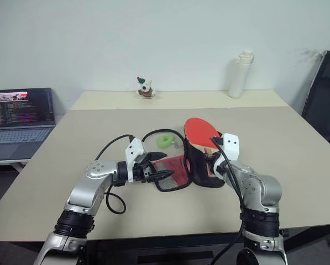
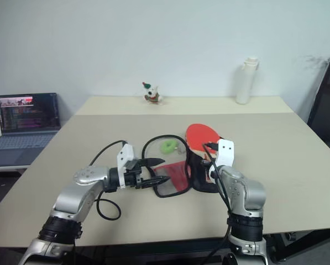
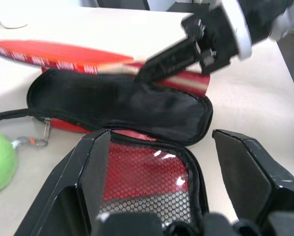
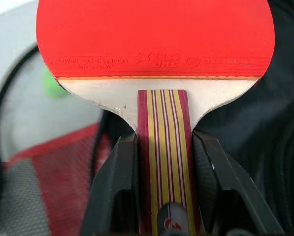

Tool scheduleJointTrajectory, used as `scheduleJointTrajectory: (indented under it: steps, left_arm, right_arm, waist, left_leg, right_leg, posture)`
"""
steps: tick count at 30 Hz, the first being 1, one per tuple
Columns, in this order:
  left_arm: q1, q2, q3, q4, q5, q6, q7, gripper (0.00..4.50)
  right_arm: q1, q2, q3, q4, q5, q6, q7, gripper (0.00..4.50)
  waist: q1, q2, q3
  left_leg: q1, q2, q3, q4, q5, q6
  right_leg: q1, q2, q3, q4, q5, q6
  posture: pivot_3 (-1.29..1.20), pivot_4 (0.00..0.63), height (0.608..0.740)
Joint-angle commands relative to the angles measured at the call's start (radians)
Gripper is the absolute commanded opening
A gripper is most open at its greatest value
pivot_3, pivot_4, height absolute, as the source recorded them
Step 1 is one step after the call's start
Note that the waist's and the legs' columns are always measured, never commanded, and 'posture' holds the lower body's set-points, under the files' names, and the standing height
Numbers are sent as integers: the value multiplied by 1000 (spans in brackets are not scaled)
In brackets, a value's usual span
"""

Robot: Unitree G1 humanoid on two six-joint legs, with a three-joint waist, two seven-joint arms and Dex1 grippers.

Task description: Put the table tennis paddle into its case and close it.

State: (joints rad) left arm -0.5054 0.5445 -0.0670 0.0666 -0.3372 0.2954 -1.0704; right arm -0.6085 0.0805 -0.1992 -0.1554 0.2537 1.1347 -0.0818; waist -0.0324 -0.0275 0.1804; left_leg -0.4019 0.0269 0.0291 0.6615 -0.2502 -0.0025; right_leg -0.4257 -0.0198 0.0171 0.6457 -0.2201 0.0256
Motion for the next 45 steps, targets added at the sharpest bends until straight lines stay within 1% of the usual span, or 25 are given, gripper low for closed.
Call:
scheduleJointTrajectory:
  steps: [1,5,12,14,17,19,20,22,26,28,32,36,39,41,45]
  left_arm:
    - [7,14,35,-58,-23,0,10,3598]
    - [12,16,38,-60,-23,-1,10,3598]
    - [8,18,36,-48,-20,-8,4,3598]
    - [8,20,37,-43,-19,-11,1,3598]
    - [10,24,39,-41,-19,-12,-1,3598]
    - [12,26,40,-43,-19,-12,0,3598]
    - [14,27,40,-46,-20,-12,0,3598]
    - [19,31,43,-48,-20,-10,3,3598]
    - [27,43,58,-41,-15,-10,20,3598]
    - [23,45,66,-24,-3,-19,38,3598]
    - [-4,49,76,72,51,-68,90,3598]
    - [-55,61,64,222,123,-124,128,3598]
    - [-117,68,40,383,196,-168,166,2984]
    - [-156,63,26,475,230,-199,176,2369]
    - [-232,53,-17,638,300,-262,169,973]
  right_arm:
    - [-5,-12,21,53,-19,-115,12,1102]
    - [-3,-5,10,97,-22,-153,-4,1102]
    - [14,13,13,110,-43,-184,-38,1102]
    - [19,15,19,110,-47,-187,-45,1842]
    - [30,11,37,105,-56,-189,-46,2728]
    - [35,9,46,101,-59,-189,-46,3410]
    - [38,8,49,98,-60,-189,-46,3828]
    - [44,-2,71,80,-67,-190,-38,4469]
    - [59,-44,130,-39,-58,-168,19,4469]
    - [69,-66,144,-115,-20,-137,72,4469]
    - [89,-174,166,-307,114,-15,241,4469]
    - [81,-310,122,-429,249,101,375,4469]
    - [60,-420,76,-471,325,150,453,4500]
    - [42,-460,52,-465,346,157,469,4500]
    - [13,-522,19,-438,355,153,477,4500]
  waist:
    - [0,0,0]
    - [0,0,0]
    - [0,0,0]
    - [0,0,0]
    - [0,0,0]
    - [0,0,0]
    - [0,0,0]
    - [0,0,0]
    - [0,0,0]
    - [0,0,0]
    - [1,0,0]
    - [3,0,0]
    - [5,0,0]
    - [5,-1,0]
    - [5,-1,0]
  left_leg:
    - [0,0,0,0,0,0]
    - [0,0,0,0,0,0]
    - [0,0,0,0,0,0]
    - [0,0,0,0,0,0]
    - [0,0,0,0,0,0]
    - [0,0,0,0,0,0]
    - [0,0,0,0,0,0]
    - [0,0,0,0,0,0]
    - [0,0,0,0,0,0]
    - [0,0,0,0,0,0]
    - [0,0,0,0,0,0]
    - [0,0,0,0,0,0]
    - [0,0,-1,0,0,0]
    - [0,0,-1,0,0,0]
    - [0,0,0,0,0,0]
  right_leg:
    - [0,0,0,0,0,0]
    - [0,0,0,0,0,0]
    - [0,0,0,0,0,0]
    - [0,0,0,0,0,0]
    - [0,0,0,0,0,0]
    - [0,0,0,0,0,0]
    - [0,0,0,0,-1,1]
    - [0,0,0,0,-1,1]
    - [0,0,0,0,-1,1]
    - [0,0,0,0,-1,2]
    - [0,0,0,0,-3,4]
    - [1,0,-1,0,-3,5]
    - [1,0,-1,-1,-3,5]
    - [1,0,-1,-1,-3,5]
    - [1,0,-1,-1,-3,5]
  posture:
    - [0,150,740]
    - [0,150,740]
    - [0,150,740]
    - [0,150,740]
    - [0,150,740]
    - [0,150,740]
    - [0,150,740]
    - [0,150,740]
    - [0,150,740]
    - [0,150,740]
    - [0,150,740]
    - [0,150,740]
    - [0,150,740]
    - [0,150,740]
    - [0,150,740]
